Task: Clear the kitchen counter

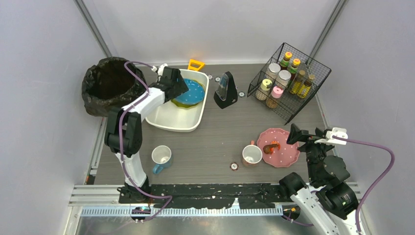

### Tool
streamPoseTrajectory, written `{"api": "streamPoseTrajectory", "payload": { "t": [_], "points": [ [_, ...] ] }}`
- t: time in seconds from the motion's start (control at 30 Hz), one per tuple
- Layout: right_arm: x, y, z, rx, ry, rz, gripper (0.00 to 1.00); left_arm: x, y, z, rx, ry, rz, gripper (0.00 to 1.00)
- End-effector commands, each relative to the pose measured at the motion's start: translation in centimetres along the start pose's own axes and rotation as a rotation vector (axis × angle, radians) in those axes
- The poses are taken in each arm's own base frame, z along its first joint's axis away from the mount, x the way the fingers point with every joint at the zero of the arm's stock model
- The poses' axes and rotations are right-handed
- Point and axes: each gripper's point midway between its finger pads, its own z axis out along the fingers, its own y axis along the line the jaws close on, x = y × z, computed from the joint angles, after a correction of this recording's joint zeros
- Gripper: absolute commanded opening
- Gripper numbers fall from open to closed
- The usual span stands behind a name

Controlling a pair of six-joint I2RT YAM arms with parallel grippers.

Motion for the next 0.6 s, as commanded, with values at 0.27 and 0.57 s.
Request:
{"api": "streamPoseTrajectory", "payload": {
  "t": [0.27, 0.57],
  "points": [
    [-0.9, 0.2, 0.2, 0.001, -0.034, 0.030, 0.95, 0.8, -2.0, 1.7, 0.031, 0.115, 0.143, 0.91],
    [-0.8, 0.2, 0.3, 0.003, -0.030, 0.027, 0.95, 0.1, -1.5, 1.9, -0.019, 0.139, 0.241, 0.92]
  ]
}}
